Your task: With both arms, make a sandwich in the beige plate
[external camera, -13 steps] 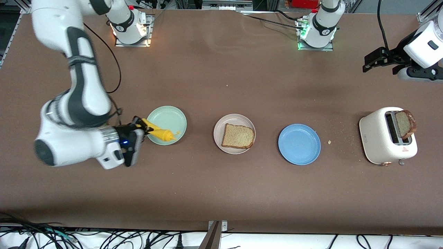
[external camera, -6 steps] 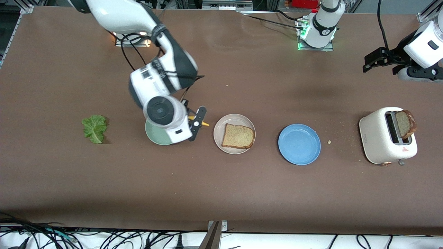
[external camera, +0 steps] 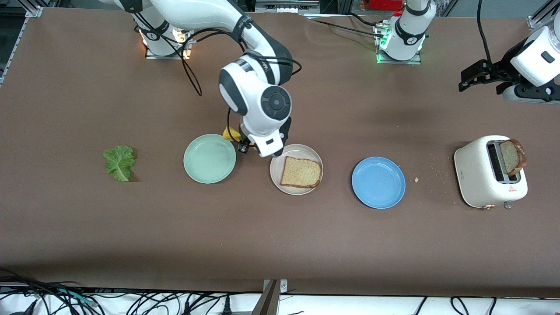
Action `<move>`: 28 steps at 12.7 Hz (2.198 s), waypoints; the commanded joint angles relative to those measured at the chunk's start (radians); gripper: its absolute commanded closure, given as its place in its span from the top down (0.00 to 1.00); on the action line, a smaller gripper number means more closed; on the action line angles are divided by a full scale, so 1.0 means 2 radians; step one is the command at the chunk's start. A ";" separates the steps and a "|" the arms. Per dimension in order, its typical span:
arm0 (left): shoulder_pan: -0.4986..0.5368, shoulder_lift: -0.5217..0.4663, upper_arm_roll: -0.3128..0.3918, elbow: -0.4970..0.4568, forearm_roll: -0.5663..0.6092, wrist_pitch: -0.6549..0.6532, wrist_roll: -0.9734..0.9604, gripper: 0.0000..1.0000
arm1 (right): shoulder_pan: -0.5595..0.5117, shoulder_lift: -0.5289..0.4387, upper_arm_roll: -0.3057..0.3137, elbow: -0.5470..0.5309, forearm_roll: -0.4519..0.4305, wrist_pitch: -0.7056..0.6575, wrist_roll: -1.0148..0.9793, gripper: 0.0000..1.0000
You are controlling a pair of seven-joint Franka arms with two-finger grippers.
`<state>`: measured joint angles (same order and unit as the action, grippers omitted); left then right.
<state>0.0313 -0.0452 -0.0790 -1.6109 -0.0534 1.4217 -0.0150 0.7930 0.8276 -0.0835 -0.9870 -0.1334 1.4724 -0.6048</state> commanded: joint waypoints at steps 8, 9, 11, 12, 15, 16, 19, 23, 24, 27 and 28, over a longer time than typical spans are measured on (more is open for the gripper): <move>0.003 0.001 -0.002 0.007 0.008 -0.001 -0.003 1.00 | 0.030 0.029 -0.006 0.004 -0.048 0.021 0.017 0.01; 0.003 0.001 -0.002 0.007 0.008 -0.001 -0.003 1.00 | 0.028 0.027 -0.006 0.006 -0.047 0.021 0.016 0.01; 0.002 0.001 -0.002 0.007 0.008 -0.001 -0.003 1.00 | 0.018 0.022 -0.003 0.006 -0.039 0.015 0.012 0.01; 0.002 0.001 -0.002 0.007 0.008 -0.001 -0.003 1.00 | 0.014 0.014 -0.003 0.007 -0.024 0.018 0.012 0.01; 0.002 0.001 -0.002 0.007 0.008 -0.001 -0.003 1.00 | -0.024 -0.013 -0.002 0.007 0.033 0.018 0.004 0.01; 0.003 0.001 -0.002 0.007 0.008 -0.001 -0.003 1.00 | -0.037 -0.024 -0.002 0.007 0.054 0.015 -0.001 0.01; 0.003 0.001 -0.002 0.007 0.008 -0.001 -0.002 1.00 | -0.090 -0.055 -0.001 0.007 0.142 0.008 -0.004 0.01; 0.003 0.001 -0.002 0.007 0.008 -0.001 -0.002 1.00 | -0.169 -0.073 -0.001 0.007 0.292 0.009 -0.030 0.01; 0.002 0.001 -0.002 0.007 0.008 -0.001 -0.002 1.00 | -0.196 -0.073 -0.001 0.007 0.348 0.009 -0.047 0.01; 0.003 0.001 -0.001 0.007 0.008 -0.001 -0.002 1.00 | -0.267 -0.072 0.000 0.006 0.468 0.007 -0.098 0.01; 0.003 0.001 -0.002 0.007 0.008 -0.001 -0.002 1.00 | -0.286 -0.072 0.000 0.004 0.500 0.005 -0.112 0.01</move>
<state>0.0335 -0.0450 -0.0789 -1.6109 -0.0534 1.4217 -0.0151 0.2827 0.6950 -0.1038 -0.9674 0.7608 1.4987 -0.7822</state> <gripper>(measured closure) 0.000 0.943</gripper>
